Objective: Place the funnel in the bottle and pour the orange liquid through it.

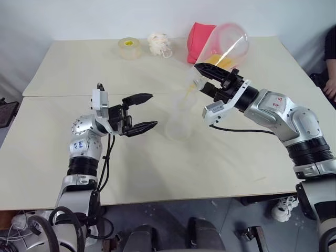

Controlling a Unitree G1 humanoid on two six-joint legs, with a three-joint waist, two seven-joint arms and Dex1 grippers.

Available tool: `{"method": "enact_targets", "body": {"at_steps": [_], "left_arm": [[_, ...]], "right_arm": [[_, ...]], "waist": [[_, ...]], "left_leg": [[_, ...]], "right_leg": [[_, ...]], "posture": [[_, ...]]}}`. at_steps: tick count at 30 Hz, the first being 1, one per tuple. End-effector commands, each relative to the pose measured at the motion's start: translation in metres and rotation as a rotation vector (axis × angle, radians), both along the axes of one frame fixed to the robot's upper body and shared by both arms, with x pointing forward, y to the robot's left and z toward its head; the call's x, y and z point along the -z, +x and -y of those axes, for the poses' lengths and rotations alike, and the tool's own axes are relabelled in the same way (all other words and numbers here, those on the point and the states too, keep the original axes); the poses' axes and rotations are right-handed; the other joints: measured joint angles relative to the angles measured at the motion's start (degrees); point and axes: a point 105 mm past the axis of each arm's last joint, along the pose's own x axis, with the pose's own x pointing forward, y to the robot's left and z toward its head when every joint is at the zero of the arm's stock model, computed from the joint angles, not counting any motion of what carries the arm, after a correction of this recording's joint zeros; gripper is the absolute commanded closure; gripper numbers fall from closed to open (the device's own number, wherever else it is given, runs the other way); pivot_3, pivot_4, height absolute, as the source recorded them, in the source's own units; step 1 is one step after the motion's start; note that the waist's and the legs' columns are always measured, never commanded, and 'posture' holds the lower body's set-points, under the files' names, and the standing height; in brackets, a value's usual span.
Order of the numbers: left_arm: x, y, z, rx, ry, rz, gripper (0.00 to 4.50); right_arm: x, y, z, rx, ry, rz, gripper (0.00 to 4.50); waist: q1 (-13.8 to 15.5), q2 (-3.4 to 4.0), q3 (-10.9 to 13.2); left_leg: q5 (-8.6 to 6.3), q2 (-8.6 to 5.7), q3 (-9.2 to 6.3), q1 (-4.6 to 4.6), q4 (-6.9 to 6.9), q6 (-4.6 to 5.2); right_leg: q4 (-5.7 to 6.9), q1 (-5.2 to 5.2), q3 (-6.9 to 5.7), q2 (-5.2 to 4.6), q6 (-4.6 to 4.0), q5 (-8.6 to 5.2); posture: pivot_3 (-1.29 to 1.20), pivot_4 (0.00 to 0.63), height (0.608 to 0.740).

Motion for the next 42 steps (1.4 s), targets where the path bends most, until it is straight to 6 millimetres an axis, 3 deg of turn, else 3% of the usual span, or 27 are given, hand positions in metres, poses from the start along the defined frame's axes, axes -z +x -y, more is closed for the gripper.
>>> {"method": "enact_targets", "body": {"at_steps": [1, 30, 42], "left_arm": [[-0.011, -0.001, 0.001, 0.001, -0.016, 0.049, 0.00], [-0.011, 0.000, 0.002, -0.007, -0.038, 0.056, 0.00], [-0.002, 0.004, -0.003, -0.041, 0.014, 0.018, 0.00]], "right_arm": [[-0.019, -0.006, 0.000, -0.019, -0.001, 0.075, 2.05], [-0.018, -0.004, -0.001, -0.021, -0.068, 0.163, 2.05], [-0.021, -0.004, -0.003, -0.039, -0.082, 0.197, 2.05]], "waist": [[-0.01, 0.00, 0.00], [-0.04, 0.00, 0.00], [-0.03, 0.00, 0.00]], "left_leg": [[0.00, 0.00, 0.00, 0.00, 0.00, 0.00], [0.00, 0.01, 0.01, -0.01, -0.02, 0.00], [0.00, 0.01, 0.01, -0.01, -0.02, 0.00]], "right_leg": [[0.00, 0.00, 0.00, 0.00, 0.00, 0.00], [0.00, -0.01, 0.00, 0.00, 0.00, 0.00], [0.00, -0.01, 0.00, 0.00, 0.00, 0.00]], "posture": [[0.00, 0.150, 0.740], [0.00, 0.150, 0.740], [0.00, 0.150, 0.740]]}}
